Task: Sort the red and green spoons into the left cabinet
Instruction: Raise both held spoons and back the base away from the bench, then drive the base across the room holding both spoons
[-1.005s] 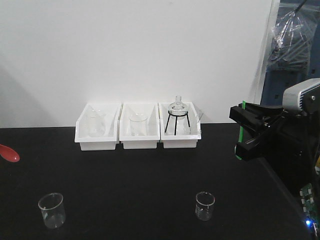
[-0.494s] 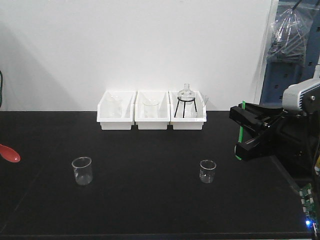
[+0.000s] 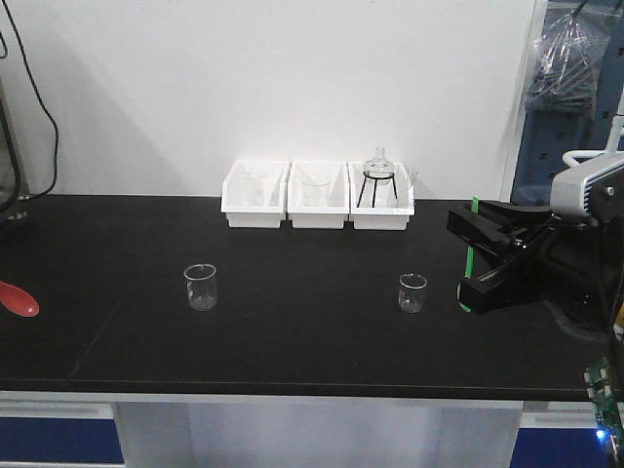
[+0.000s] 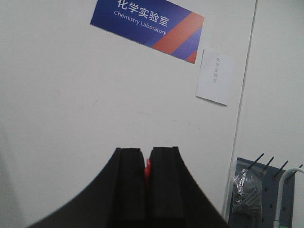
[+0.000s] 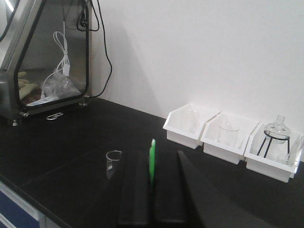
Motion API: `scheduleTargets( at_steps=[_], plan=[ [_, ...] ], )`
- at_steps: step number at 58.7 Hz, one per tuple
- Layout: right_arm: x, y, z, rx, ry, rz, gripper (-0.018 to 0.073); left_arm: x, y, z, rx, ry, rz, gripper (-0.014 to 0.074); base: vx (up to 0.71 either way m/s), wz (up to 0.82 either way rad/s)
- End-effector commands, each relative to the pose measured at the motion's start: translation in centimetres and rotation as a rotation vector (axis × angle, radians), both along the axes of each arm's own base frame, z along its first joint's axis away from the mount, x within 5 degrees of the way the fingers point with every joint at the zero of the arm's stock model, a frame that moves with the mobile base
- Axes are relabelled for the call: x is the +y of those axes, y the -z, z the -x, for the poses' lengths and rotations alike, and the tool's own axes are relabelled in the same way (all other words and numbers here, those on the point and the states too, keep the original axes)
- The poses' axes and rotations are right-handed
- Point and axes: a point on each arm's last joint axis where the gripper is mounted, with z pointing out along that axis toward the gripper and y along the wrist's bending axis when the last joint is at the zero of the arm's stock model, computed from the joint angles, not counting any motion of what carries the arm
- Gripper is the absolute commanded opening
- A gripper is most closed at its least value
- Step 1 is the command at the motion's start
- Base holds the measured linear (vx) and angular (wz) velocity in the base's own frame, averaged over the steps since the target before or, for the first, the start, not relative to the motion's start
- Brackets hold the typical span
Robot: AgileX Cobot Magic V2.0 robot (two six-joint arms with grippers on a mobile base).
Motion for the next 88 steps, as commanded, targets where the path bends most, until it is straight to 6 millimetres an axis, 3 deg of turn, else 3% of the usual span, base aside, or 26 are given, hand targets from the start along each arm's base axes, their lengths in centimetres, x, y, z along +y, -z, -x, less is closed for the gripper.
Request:
scheduleTargets(
  at_steps=[1,42,88],
  plan=[
    [0.04,-2.28,0.87,-0.083,-0.028,-0.046,-0.0009,0.03,-1.61,0.71,-0.106,0.010,0.025,0.0009,-0.23,0.08],
    [0.05,-2.28,0.87,-0.083,-0.028,-0.047,-0.0009,0.03,-1.61,0.71,-0.106,0.010,0.025,0.0009,-0.10,0.26],
    [0.05,-2.28,0.87,-0.083,-0.028,-0.047,-0.0009,0.03,-1.61,0.71,-0.106,0.010,0.025,0.0009,0.09,0.74]
  ],
)
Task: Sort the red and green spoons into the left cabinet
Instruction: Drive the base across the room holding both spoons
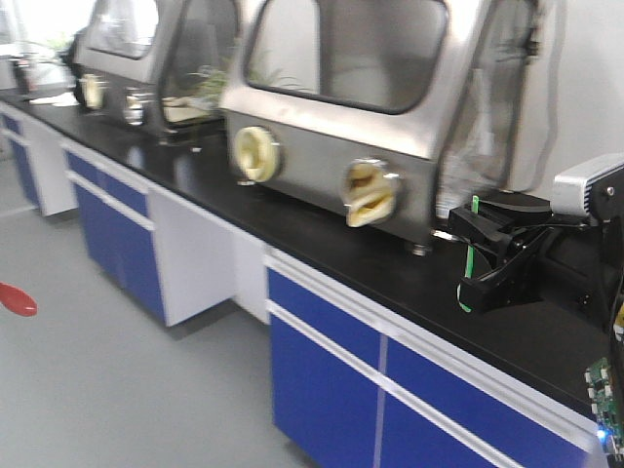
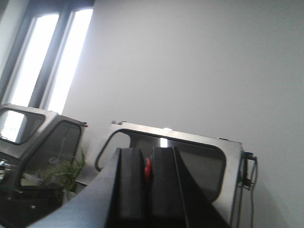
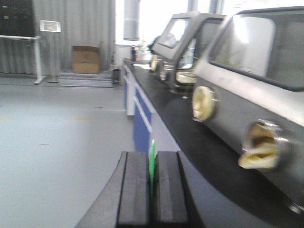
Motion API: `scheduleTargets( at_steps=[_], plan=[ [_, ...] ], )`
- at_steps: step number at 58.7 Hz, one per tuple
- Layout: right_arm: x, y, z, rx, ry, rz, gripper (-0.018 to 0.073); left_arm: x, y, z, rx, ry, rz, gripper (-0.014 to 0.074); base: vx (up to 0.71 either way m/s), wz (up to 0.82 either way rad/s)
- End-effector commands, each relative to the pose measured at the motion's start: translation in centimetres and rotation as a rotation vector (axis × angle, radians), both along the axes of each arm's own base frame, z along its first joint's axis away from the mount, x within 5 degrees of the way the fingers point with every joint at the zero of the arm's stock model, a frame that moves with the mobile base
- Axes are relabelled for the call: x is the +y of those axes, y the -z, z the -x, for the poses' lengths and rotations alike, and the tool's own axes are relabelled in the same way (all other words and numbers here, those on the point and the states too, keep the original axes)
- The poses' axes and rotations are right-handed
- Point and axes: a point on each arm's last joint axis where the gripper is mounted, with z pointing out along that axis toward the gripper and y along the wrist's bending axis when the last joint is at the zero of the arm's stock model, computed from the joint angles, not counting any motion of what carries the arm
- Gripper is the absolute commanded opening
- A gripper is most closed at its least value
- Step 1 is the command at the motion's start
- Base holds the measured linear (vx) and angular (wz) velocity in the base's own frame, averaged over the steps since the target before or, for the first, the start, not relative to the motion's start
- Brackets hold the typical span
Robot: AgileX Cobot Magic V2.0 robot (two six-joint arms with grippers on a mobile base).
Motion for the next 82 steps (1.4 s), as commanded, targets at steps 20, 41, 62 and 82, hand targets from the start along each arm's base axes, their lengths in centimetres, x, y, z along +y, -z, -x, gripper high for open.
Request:
scheduleTargets(
  at_steps=[20,41,62,82],
  plan=[
    [0.05,-2.28,0.87,-0.084,-0.028,-0.046,-0.0009,0.03,-1.61,0.71,-0.106,0.010,0.025,0.0009,0.21,0.58],
    [0.05,-2.28,0.87,-0.084,-0.028,-0.046,-0.0009,0.03,-1.61,0.71,-0.106,0.010,0.025,0.0009,0.24,0.51],
    [0.05,-2.28,0.87,-0.084,-0.028,-0.046,-0.0009,0.03,-1.61,0.71,-0.106,0.010,0.025,0.0009,0.28,0.47],
    [0.05,-2.28,0.87,-0.084,-0.028,-0.046,-0.0009,0.03,-1.61,0.71,-0.106,0.010,0.025,0.0009,0.34,0.38]
  ],
)
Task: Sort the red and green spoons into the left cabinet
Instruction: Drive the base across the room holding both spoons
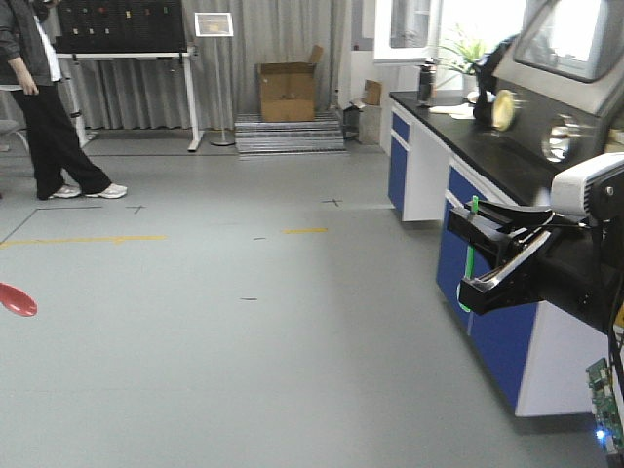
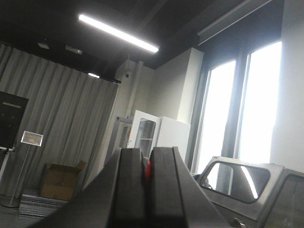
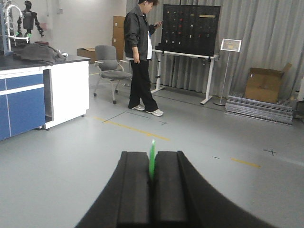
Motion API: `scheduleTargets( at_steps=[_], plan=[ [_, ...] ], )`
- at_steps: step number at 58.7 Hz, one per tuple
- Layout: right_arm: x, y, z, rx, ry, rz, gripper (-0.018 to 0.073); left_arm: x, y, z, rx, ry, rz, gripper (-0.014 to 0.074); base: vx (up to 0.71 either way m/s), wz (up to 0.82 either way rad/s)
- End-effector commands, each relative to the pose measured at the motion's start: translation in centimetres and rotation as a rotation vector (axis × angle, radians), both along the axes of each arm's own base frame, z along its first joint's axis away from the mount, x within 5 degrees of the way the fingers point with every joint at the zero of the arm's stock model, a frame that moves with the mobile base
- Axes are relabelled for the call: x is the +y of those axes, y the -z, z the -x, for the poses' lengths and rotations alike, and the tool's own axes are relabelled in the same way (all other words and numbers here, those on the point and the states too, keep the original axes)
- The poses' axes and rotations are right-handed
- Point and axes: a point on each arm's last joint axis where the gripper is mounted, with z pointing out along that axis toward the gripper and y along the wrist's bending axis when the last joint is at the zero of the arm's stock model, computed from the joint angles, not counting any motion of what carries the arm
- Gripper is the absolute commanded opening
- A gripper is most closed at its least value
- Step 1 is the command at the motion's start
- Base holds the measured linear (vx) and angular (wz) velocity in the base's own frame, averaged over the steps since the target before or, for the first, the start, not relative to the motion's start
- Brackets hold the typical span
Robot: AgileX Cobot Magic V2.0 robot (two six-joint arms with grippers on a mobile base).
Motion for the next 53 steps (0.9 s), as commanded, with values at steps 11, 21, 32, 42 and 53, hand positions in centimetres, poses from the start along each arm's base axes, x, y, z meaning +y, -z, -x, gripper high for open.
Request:
scheduleTargets(
  at_steps=[11,21,32,42,53],
  plan=[
    [0.04,-2.28,0.87,-0.083,-0.028,-0.046,-0.0009,0.03,-1.62,0.72,-0.107,0.010,0.025,0.0009,0.41,0.20],
    [0.04,-2.28,0.87,-0.083,-0.028,-0.046,-0.0009,0.03,-1.62,0.72,-0.107,0.010,0.025,0.0009,0.43,0.10],
    [0.04,-2.28,0.87,-0.083,-0.028,-0.046,-0.0009,0.03,-1.62,0.72,-0.107,0.010,0.025,0.0009,0.43,0.09],
    [0.04,-2.28,0.87,-0.083,-0.028,-0.046,-0.0009,0.03,-1.62,0.72,-0.107,0.010,0.025,0.0009,0.44,0.11],
    [0.04,-2.28,0.87,-0.083,-0.028,-0.046,-0.0009,0.03,-1.62,0.72,-0.107,0.010,0.025,0.0009,0.45,0.12]
  ],
)
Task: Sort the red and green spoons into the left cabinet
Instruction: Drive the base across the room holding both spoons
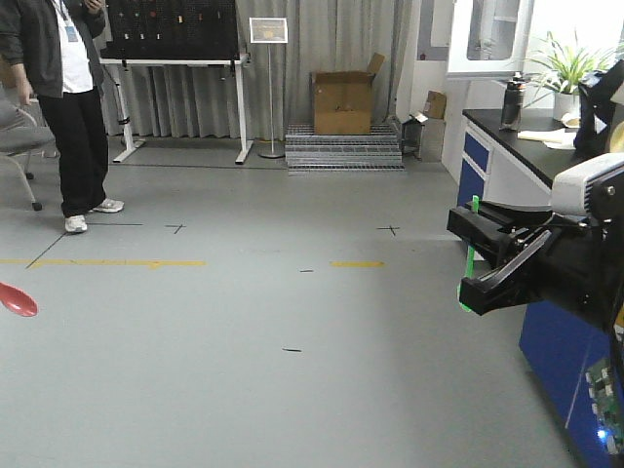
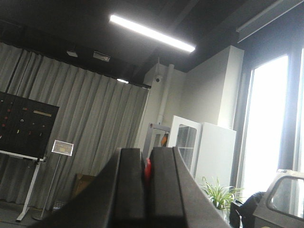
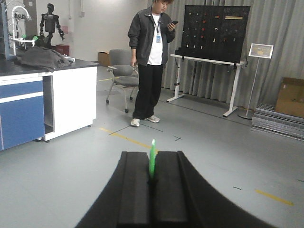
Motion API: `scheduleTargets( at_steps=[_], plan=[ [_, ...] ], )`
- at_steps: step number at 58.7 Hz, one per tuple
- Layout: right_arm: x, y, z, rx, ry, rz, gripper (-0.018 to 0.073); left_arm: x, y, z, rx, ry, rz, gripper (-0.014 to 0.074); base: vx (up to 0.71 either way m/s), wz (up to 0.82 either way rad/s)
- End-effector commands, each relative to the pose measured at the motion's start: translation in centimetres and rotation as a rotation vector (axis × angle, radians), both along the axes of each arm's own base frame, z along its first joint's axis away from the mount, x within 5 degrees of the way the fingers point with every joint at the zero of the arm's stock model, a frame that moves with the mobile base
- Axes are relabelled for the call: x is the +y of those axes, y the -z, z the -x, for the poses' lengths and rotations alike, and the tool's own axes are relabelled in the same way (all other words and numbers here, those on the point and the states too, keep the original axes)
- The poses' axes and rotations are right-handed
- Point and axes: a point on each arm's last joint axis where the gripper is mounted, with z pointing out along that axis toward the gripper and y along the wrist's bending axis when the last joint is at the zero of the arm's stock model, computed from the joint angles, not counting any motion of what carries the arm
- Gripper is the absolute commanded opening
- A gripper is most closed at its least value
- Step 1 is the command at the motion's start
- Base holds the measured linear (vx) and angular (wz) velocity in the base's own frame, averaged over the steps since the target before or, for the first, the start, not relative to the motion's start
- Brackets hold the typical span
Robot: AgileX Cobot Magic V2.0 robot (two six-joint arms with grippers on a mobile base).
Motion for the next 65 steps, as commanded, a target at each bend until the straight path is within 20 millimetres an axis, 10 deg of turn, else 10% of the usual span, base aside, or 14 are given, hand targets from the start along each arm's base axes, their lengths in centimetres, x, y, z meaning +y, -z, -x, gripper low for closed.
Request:
scheduleTargets(
  at_steps=[1,65],
  plan=[
    [0.04,-2.27,0.87,-0.083,-0.027,-0.045,-0.0009,0.03,-1.62,0.72,-0.107,0.010,0.025,0.0009,0.46,0.13],
    [0.04,-2.27,0.87,-0.083,-0.027,-0.045,-0.0009,0.03,-1.62,0.72,-0.107,0.010,0.025,0.0010,0.51,0.09]
  ],
)
